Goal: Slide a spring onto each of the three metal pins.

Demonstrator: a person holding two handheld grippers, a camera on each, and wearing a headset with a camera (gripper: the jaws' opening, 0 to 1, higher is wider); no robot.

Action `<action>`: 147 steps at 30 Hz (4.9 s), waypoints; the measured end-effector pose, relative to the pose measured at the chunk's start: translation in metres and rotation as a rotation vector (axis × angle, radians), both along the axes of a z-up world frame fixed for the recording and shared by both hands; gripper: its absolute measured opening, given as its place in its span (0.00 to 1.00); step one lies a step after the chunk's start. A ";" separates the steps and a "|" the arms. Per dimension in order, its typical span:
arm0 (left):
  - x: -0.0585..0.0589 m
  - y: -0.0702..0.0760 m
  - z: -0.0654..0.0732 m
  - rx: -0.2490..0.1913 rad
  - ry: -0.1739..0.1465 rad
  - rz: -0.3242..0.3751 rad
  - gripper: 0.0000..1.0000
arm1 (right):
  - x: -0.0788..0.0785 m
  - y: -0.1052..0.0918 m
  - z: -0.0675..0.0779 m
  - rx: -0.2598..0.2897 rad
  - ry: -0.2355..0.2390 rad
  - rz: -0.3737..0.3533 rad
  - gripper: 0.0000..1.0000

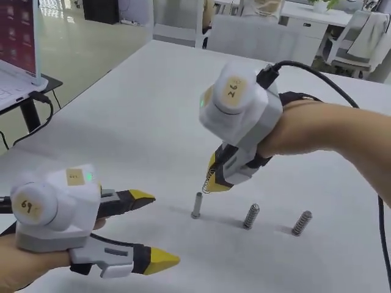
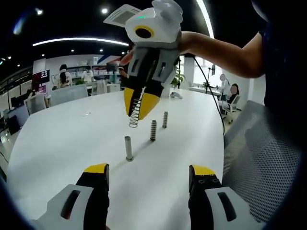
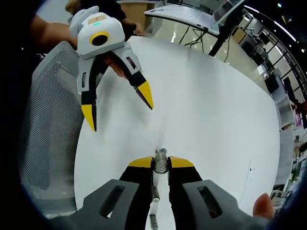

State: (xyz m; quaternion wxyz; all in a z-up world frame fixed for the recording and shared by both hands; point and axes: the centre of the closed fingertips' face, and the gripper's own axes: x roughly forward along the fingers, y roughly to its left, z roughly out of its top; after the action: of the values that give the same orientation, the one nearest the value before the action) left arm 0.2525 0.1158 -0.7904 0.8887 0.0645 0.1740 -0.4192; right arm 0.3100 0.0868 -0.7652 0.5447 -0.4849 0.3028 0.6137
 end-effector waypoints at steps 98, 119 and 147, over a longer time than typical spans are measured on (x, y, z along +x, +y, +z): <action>0.003 0.003 -0.008 0.009 0.029 0.001 0.59 | 0.009 0.008 -0.077 -0.064 0.085 -0.051 0.13; 0.004 -0.005 -0.003 0.023 0.029 -0.022 0.60 | 0.009 -0.012 -0.061 0.033 0.118 -0.137 0.21; 0.003 -0.008 0.000 0.034 0.021 -0.025 0.61 | -0.019 -0.036 -0.035 0.190 0.119 -0.217 0.20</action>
State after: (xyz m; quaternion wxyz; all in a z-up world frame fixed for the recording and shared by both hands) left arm 0.2557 0.1074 -0.7899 0.8803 0.0773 0.1898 -0.4279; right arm 0.2907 0.0508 -0.7998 0.6324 -0.3584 0.3259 0.6045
